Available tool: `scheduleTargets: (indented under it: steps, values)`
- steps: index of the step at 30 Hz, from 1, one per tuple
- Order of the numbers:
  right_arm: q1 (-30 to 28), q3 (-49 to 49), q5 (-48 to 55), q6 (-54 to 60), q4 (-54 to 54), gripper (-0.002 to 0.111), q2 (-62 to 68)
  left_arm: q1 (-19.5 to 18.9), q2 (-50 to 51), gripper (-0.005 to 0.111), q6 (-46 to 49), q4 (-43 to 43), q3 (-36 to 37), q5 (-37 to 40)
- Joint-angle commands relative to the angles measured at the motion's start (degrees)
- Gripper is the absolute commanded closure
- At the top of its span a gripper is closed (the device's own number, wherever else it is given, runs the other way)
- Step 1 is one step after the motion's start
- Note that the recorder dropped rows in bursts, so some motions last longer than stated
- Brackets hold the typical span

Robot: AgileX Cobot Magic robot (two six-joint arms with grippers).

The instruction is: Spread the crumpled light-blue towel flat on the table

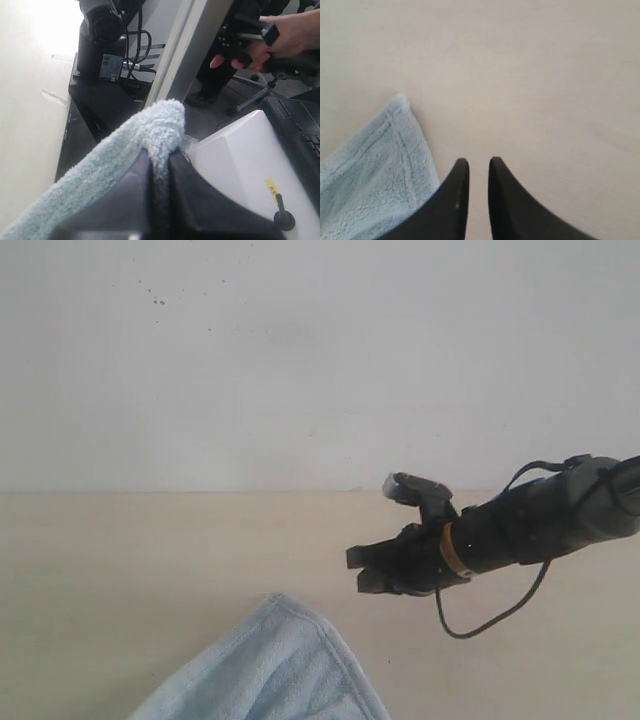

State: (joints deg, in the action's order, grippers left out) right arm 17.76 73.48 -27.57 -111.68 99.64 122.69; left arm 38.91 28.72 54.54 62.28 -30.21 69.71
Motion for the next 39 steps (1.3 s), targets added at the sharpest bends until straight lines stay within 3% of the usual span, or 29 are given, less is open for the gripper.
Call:
scheduleTargets:
  steps: [1,7,16,28,39]
  values:
    - [-4.5,-0.21,-4.71,-1.91,0.31,0.093,-2.01,0.28,-0.34,0.103,0.37,1.27,0.08,0.25]
    - [-2.24,-0.21,-12.57,2.13,0.31,0.093,-2.15,0.28,-0.34,0.103,2.29,1.27,0.08,0.25]
    - [9.52,5.2,-3.48,5.68,0.31,0.093,-0.9,0.28,-0.34,0.103,2.29,4.26,0.08,0.25]
    - [10.22,11.8,-8.03,-0.55,0.31,0.093,8.72,0.28,-0.34,0.103,2.29,4.39,0.08,0.25]
    - [10.09,12.3,-1.74,-1.79,0.31,0.094,9.85,0.28,-0.34,0.103,2.15,4.39,0.08,0.25]
